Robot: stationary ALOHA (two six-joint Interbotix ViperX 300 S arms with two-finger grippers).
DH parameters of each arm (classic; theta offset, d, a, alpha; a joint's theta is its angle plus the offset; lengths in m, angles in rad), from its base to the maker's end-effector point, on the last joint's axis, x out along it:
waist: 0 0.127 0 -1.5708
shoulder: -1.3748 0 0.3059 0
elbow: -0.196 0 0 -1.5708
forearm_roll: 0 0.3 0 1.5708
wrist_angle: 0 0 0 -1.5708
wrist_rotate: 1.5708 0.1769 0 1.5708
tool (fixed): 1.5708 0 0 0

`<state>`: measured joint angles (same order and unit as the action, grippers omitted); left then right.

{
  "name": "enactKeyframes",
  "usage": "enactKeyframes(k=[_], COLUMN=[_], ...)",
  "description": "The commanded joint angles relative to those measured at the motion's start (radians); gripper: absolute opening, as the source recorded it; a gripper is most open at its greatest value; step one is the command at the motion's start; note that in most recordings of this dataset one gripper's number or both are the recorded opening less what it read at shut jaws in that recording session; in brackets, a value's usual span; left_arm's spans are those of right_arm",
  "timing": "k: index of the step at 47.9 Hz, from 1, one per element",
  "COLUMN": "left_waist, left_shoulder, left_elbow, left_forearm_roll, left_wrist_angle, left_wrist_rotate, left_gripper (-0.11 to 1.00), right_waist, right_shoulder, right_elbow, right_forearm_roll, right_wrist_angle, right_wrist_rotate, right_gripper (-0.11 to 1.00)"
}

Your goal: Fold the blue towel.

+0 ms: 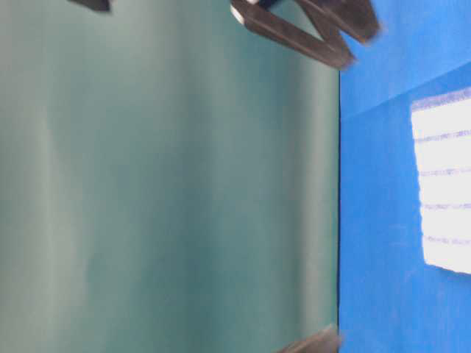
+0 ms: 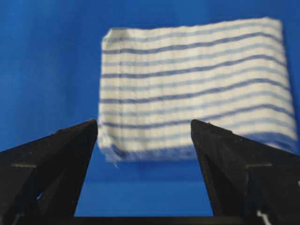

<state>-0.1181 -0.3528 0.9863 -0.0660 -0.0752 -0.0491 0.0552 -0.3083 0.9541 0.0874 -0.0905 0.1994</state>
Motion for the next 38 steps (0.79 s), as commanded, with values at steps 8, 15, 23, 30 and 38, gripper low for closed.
enactKeyframes(k=[8, 15, 23, 30, 38], left_waist=[0.011, 0.011, 0.015, 0.032, 0.055], left_shoulder=[-0.252, -0.41, -0.577, -0.683, -0.753], left_elbow=[0.121, 0.186, 0.27, 0.331, 0.39], left_forearm_roll=[0.003, 0.002, 0.003, 0.003, 0.003], left_wrist_angle=[-0.025, -0.018, -0.009, 0.023, 0.051], left_wrist_rotate=[0.018, 0.048, 0.092, 0.118, 0.12], left_gripper=[0.71, 0.71, 0.71, 0.71, 0.71], right_waist=[-0.044, -0.048, -0.058, -0.086, -0.104], right_shoulder=[-0.224, -0.353, -0.489, -0.577, -0.638], right_elbow=[0.094, 0.144, 0.219, 0.302, 0.391], right_forearm_roll=[-0.005, -0.015, -0.032, -0.043, -0.043], right_wrist_angle=[0.02, 0.061, 0.08, 0.072, 0.015], right_wrist_rotate=[-0.035, -0.061, -0.071, -0.072, -0.072], right_gripper=[0.9, 0.9, 0.9, 0.9, 0.9])
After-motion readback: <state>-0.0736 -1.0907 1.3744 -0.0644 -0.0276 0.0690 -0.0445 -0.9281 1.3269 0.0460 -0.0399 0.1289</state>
